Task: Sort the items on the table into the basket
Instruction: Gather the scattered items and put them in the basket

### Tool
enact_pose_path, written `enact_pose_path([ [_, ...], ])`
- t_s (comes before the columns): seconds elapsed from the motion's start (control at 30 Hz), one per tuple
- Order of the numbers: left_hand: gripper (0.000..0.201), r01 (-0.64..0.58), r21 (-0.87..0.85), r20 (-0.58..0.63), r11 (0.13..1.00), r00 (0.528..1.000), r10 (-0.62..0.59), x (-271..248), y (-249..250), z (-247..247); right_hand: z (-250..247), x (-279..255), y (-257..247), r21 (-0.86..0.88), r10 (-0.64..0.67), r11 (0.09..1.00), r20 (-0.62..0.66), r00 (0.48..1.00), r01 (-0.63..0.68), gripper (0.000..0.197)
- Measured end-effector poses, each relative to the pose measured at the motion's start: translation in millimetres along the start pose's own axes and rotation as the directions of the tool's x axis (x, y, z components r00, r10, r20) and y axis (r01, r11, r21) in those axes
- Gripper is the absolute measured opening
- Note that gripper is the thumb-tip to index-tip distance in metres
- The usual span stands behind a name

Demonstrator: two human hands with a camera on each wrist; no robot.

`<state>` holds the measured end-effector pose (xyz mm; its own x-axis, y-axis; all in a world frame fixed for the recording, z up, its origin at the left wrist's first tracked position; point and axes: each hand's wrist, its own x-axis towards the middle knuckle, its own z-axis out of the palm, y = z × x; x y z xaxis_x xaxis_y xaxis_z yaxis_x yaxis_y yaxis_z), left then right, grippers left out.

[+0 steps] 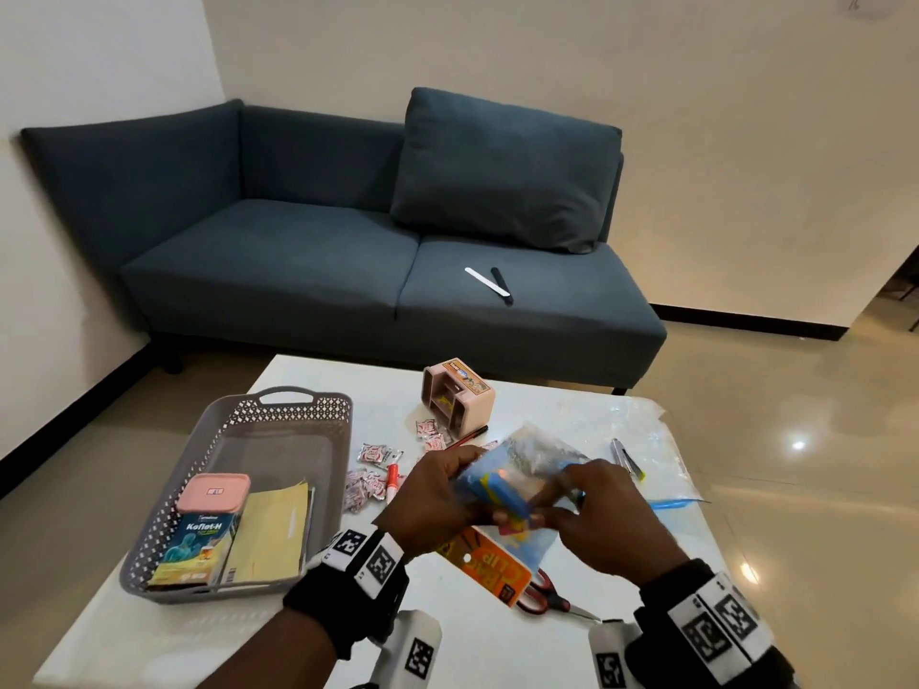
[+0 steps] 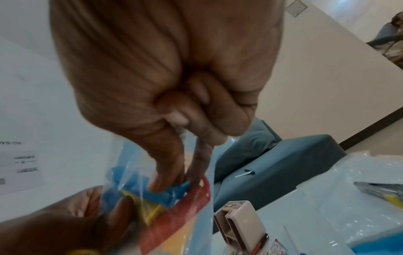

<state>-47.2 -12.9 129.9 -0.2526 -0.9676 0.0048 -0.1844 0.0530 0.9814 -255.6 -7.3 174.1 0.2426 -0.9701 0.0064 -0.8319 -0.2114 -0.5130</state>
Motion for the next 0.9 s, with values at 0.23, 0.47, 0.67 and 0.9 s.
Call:
enact_pose_path([
  [0.23, 0.053, 0.060, 0.059, 0.102, 0.996, 0.993, -0.066, -1, 7, -2, 2, -7, -13, -0.315, -0.152, 0.939, -0.021, 0.988, 0.138, 0.013],
  [0.47, 0.025, 0.145, -0.257, -0.055, 0.955, 0.985, -0.164, -8, 13, -14, -1, -9, -3, 0.457, 0.198, 0.888, -0.466, 0.862, 0.044, 0.059],
  [0.67, 0.033, 0.104, -0.349, -0.051, 0.931, 0.990, -0.130, -13, 18, -9, 3, -3, 0, 0.637, 0.187, 0.764, -0.074, 0.980, -0.098, 0.014],
  [0.9, 0.043, 0.050, -0.419, -0.106, 0.907, 0.989, -0.103, -24, 27, 2, -13, -7, -6, 0.658, 0.136, 0.744, 0.019, 0.991, -0.115, 0.013],
])
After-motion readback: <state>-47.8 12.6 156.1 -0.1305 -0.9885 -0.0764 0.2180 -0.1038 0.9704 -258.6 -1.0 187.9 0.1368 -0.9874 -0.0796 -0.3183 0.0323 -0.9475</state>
